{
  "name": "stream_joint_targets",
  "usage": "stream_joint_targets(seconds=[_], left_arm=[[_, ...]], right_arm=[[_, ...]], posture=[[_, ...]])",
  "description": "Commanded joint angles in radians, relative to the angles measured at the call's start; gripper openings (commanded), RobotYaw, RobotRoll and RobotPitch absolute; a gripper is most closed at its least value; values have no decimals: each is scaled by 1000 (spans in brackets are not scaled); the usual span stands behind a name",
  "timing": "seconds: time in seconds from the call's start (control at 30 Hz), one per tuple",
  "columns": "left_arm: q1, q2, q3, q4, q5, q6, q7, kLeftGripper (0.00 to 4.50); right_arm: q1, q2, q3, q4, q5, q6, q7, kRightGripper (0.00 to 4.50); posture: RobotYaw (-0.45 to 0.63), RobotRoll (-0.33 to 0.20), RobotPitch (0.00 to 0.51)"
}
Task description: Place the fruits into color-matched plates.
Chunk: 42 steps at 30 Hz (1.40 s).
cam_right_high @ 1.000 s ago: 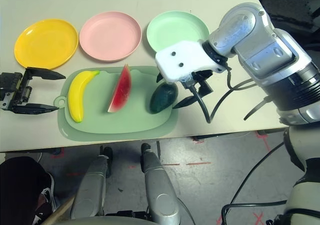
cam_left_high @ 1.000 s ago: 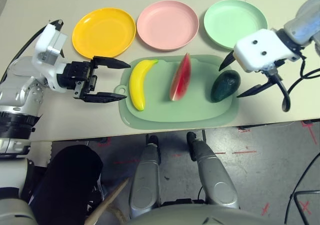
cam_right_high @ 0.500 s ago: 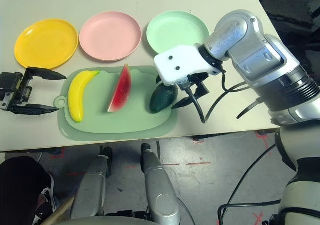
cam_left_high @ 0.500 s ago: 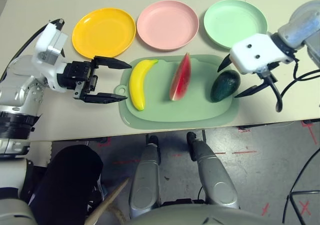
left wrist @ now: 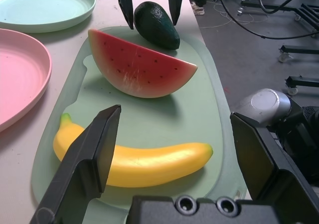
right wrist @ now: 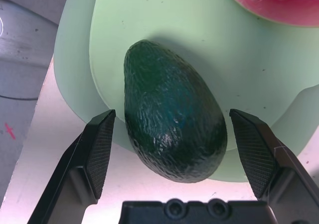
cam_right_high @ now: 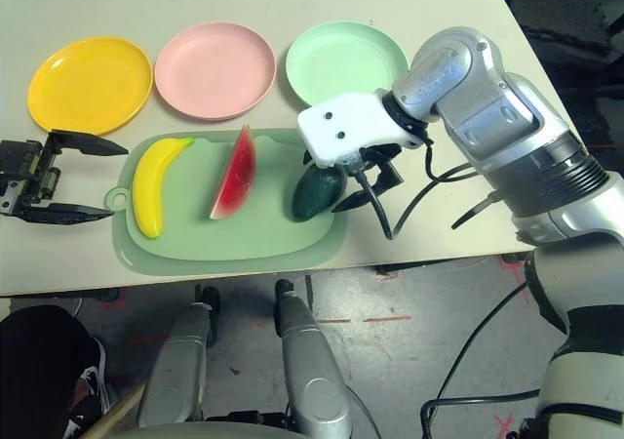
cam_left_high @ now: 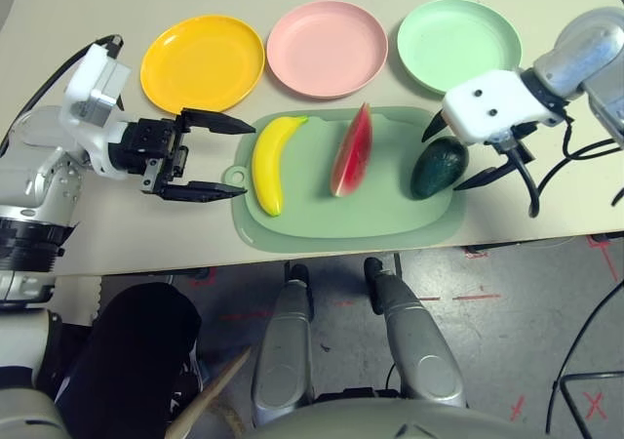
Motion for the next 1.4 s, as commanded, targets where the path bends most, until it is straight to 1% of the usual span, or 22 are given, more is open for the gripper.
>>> stream_joint_targets(seconds=[0.03,0.27,0.37,0.4,0.47,0.5,0.77,0.9,0.97,1.07,1.2,1.3,1.4], left_arm=[[12,21,-2,-16,-4,0,-11,4470],[13,22,-5,-19,-3,1,-11,4470],[13,24,-6,-18,-2,0,-11,4500],[14,25,-6,-16,-1,-1,-11,4500],[15,27,-7,-12,-1,-5,-11,4500],[15,28,-8,-10,-1,-6,-11,4500],[10,26,-11,-3,1,-8,-11,4500],[3,22,-12,-1,3,-4,-11,4500],[-2,18,-9,3,3,0,-11,4500],[-6,4,8,5,-9,13,-11,4500],[-5,-41,69,-21,-17,74,-11,4500],[-16,-65,104,-32,12,121,0,4500],[-22,-82,119,-57,42,162,21,4500]], right_arm=[[22,0,-17,-20,-10,-4,10,4500],[36,5,-26,-21,-24,1,10,4500],[38,8,-30,-20,-29,9,10,4080],[38,9,-31,-20,-30,11,10,3848],[38,9,-31,-21,-29,16,10,3141],[37,10,-31,-20,-29,18,10,3088],[22,12,-31,0,-34,21,10,3088],[-1,6,-29,-1,2,57,10,3088],[-47,10,-30,9,45,106,10,3088],[-119,19,-22,59,72,132,10,3088],[-259,59,-6,279,15,79,10,3088],[-367,128,-27,509,-82,-1,10,3088],[-438,199,-57,727,-180,-86,-6,3088]], posture=[[-83,0,410],[-83,0,408],[-82,0,409],[-82,0,409],[-83,0,409],[-83,0,409],[-89,0,410],[-91,0,410],[-93,0,410],[-96,0,410],[-100,0,410],[-106,0,410],[-107,0,409]])
